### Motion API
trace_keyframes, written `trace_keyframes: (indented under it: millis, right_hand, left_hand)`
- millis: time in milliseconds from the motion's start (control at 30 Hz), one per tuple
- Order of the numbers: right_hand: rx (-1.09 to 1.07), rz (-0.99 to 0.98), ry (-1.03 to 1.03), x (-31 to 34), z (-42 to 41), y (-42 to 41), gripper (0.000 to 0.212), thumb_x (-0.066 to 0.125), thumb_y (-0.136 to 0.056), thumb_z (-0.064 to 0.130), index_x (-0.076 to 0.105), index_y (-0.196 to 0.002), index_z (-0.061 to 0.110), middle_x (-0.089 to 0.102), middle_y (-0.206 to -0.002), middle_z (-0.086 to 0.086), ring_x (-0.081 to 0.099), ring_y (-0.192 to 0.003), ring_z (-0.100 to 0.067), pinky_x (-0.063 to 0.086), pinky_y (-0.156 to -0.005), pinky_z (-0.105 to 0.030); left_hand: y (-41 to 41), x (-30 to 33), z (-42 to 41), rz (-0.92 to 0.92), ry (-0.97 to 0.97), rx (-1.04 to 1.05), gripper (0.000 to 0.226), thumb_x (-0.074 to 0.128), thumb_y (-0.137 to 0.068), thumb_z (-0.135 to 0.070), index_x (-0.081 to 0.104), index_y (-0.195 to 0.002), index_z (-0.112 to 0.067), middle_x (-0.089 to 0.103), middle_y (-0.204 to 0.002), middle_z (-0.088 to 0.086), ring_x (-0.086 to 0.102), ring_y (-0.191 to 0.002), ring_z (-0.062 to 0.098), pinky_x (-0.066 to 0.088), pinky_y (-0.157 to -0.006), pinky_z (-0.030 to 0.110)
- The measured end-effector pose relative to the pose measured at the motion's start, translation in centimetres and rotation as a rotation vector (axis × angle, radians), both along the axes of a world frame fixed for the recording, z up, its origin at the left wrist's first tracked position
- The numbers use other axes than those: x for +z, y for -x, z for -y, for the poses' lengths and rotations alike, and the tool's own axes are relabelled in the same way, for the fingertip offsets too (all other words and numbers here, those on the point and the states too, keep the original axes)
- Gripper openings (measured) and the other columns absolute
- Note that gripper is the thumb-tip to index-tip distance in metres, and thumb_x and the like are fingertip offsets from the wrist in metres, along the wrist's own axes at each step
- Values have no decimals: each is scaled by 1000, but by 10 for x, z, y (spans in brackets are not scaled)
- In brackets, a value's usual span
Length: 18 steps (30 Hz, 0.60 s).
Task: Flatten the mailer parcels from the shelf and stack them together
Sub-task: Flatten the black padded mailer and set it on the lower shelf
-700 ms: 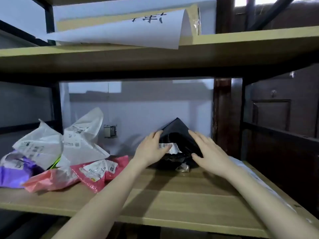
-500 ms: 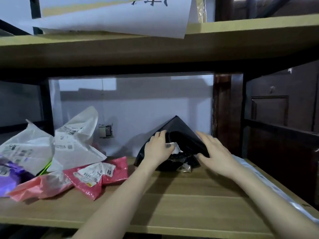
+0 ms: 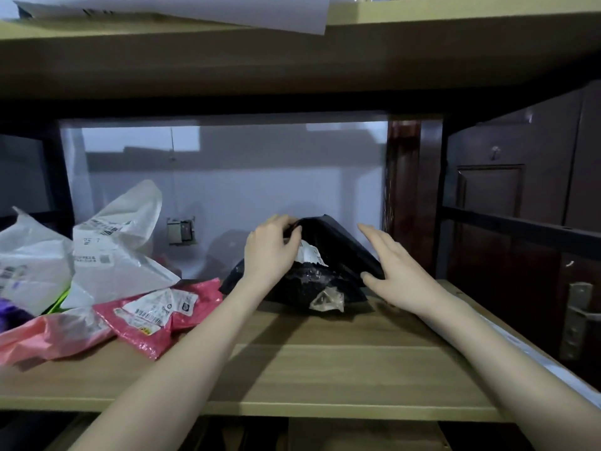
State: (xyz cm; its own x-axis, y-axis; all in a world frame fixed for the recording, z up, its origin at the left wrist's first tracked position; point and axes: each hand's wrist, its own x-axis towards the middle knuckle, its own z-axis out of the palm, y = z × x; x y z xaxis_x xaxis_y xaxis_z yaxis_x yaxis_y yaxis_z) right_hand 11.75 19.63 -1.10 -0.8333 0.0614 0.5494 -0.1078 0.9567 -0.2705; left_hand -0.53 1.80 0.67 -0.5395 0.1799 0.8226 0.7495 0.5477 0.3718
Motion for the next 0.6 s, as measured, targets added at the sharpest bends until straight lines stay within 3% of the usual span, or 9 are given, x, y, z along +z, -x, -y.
trace_keyframes:
  millis: [133, 200, 300, 367, 467, 533, 600]
  right_hand:
    - [-62, 24, -72, -5, 1, -2, 91, 61, -82, 26, -2, -148, 36, 6, -159, 3, 18, -143, -24, 23, -114, -50]
    - [-59, 26, -87, -8, 1, -5, 95, 63, -80, 28, -3, -147, 37, 7, -158, 3, 23, -141, -25, 29, -111, -47]
    - [-12, 26, -47, -12, 2, -11, 91, 64, -80, 25, 3, -146, 38, 27, -151, 2, 44, -127, -28, 41, -100, -41]
    - [3, -4, -50, -14, 4, -14, 83, 62, -82, 24, 9, -145, 39, 38, -145, 3, 50, -121, -29, 42, -98, -41]
    - [-25, -98, -84, -16, 9, -14, 72, 56, -86, 26, 16, -144, 37, 53, -132, -1, 54, -114, -34, 43, -91, -42]
    - [-46, -130, -80, -17, 12, -14, 66, 53, -87, 26, 19, -142, 37, 63, -116, -7, 56, -106, -39, 44, -87, -42]
    - [-63, -129, -76, -18, 12, -15, 64, 52, -86, 27, 19, -140, 39, 66, -107, -11, 57, -101, -42, 46, -87, -45]
  left_hand:
    - [-14, 19, 13, 69, -64, -116, 16, 57, -88, -28, 72, -92, -23, 72, -94, -4, 64, -88, 13, 48, -79, 25]
    - [-22, 25, 21, 109, -41, -201, 15, 59, -89, -25, 73, -92, -21, 72, -89, -5, 62, -84, 8, 42, -76, 10]
    - [-31, 24, 28, 127, 26, -253, 17, 58, -91, -24, 72, -98, -18, 70, -88, -9, 60, -86, 5, 34, -70, -4]
    - [-35, 19, 29, 92, 21, -228, 20, 55, -93, -24, 70, -106, -19, 68, -97, -11, 60, -93, 7, 37, -76, 1]
    - [-48, 7, 31, -258, 112, -88, 26, 51, -94, -29, 63, -116, -20, 60, -114, -3, 54, -105, 18, 42, -87, 29]
    - [-65, 0, 33, -476, 261, -136, 32, 51, -93, -39, 61, -117, -21, 57, -120, -3, 50, -109, 17, 36, -89, 29]
    - [-84, -5, 34, -549, 430, -239, 43, 48, -90, -52, 60, -119, -22, 58, -121, -5, 50, -111, 14, 32, -93, 28]
